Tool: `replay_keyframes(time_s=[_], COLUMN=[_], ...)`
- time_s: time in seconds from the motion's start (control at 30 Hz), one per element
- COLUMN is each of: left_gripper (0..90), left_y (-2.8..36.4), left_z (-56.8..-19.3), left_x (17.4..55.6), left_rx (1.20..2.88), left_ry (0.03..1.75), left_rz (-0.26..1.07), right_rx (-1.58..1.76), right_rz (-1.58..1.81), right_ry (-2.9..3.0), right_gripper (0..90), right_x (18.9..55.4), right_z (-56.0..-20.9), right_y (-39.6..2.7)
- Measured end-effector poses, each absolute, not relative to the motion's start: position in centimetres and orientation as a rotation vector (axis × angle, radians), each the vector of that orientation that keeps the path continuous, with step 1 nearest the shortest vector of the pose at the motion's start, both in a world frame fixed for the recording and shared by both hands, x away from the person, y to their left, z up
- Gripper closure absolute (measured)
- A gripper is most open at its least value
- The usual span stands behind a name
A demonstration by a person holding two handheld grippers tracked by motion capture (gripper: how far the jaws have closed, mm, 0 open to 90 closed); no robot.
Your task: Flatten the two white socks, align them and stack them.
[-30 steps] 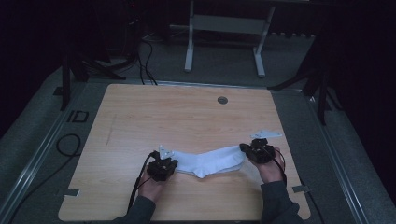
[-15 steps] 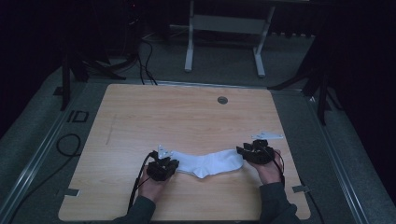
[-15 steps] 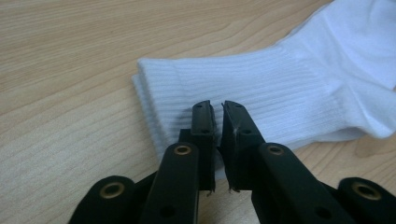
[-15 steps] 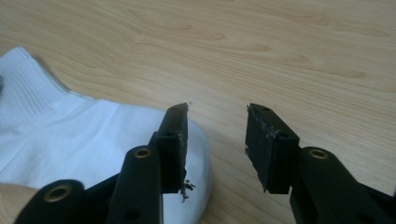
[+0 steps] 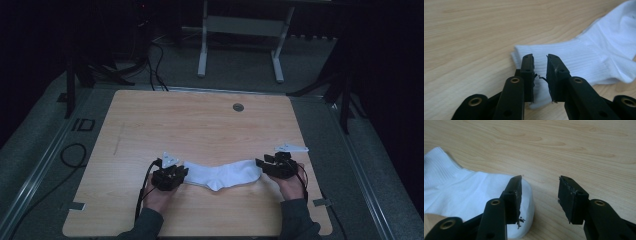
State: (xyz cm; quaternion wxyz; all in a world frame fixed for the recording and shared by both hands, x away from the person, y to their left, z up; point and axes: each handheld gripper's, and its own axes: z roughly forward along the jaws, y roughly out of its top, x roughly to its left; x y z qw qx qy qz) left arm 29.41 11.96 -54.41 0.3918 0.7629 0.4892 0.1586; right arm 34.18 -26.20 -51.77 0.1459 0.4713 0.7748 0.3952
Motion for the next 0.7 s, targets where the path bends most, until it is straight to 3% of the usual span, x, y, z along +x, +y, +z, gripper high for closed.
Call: replay_keyframes(time_s=[0.7], left_gripper=[67.3], left_y=[16.8], left_z=[-54.2], left_x=[31.2], left_rx=[1.869], left_ry=[1.409], left_rz=[0.52], right_rx=[1.398], right_rz=[1.117], right_ry=[2.23], right_gripper=[52.6], right_x=[34.2], right_z=[-52.8], right_y=[-27.1])
